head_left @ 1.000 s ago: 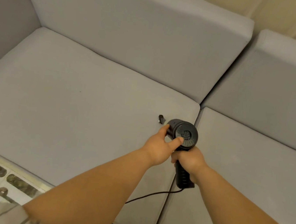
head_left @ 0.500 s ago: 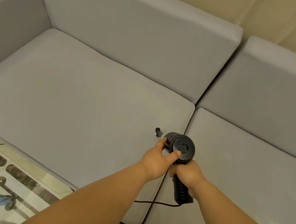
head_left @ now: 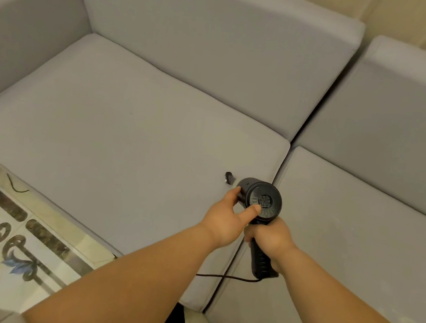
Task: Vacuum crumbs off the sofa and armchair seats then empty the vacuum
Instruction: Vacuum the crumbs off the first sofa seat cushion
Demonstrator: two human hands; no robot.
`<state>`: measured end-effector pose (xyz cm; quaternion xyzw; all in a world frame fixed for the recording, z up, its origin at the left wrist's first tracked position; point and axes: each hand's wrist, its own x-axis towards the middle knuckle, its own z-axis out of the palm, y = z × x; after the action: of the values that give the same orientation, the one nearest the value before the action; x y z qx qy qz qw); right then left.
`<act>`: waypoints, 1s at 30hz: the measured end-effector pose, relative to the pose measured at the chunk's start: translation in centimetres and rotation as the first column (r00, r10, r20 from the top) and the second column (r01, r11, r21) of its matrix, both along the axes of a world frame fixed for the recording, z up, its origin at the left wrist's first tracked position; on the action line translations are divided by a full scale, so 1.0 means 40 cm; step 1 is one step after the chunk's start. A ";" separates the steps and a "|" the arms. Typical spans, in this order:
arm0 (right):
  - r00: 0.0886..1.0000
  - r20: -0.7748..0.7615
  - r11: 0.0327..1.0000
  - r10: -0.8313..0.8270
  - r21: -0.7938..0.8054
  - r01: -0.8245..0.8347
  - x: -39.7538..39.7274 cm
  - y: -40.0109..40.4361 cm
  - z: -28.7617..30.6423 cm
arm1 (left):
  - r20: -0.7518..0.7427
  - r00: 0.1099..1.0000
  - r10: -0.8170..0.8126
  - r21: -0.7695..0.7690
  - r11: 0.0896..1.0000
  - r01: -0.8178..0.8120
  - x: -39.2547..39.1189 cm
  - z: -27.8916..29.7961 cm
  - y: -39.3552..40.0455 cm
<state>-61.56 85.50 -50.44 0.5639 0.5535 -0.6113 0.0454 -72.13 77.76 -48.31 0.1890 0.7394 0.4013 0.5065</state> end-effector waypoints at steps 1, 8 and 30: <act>1.000 -0.007 1.000 -0.004 0.008 0.004 0.007 -0.004 0.003 | -0.006 1.000 0.010 0.007 1.000 -0.010 0.008 0.004 -0.003; 0.998 -0.036 0.999 0.049 -0.018 -0.050 0.018 -0.023 0.017 | -0.085 0.992 0.093 0.011 0.996 -0.093 0.032 0.026 -0.034; 0.985 0.018 0.984 0.172 -0.054 -0.170 -0.054 -0.075 0.006 | -0.047 0.988 0.144 -0.048 0.988 -0.147 -0.028 0.011 -0.118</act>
<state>-63.72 82.49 -50.21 0.5198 0.5833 -0.6128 0.1186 -73.23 73.03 -47.88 0.1300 0.7722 0.4137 0.4644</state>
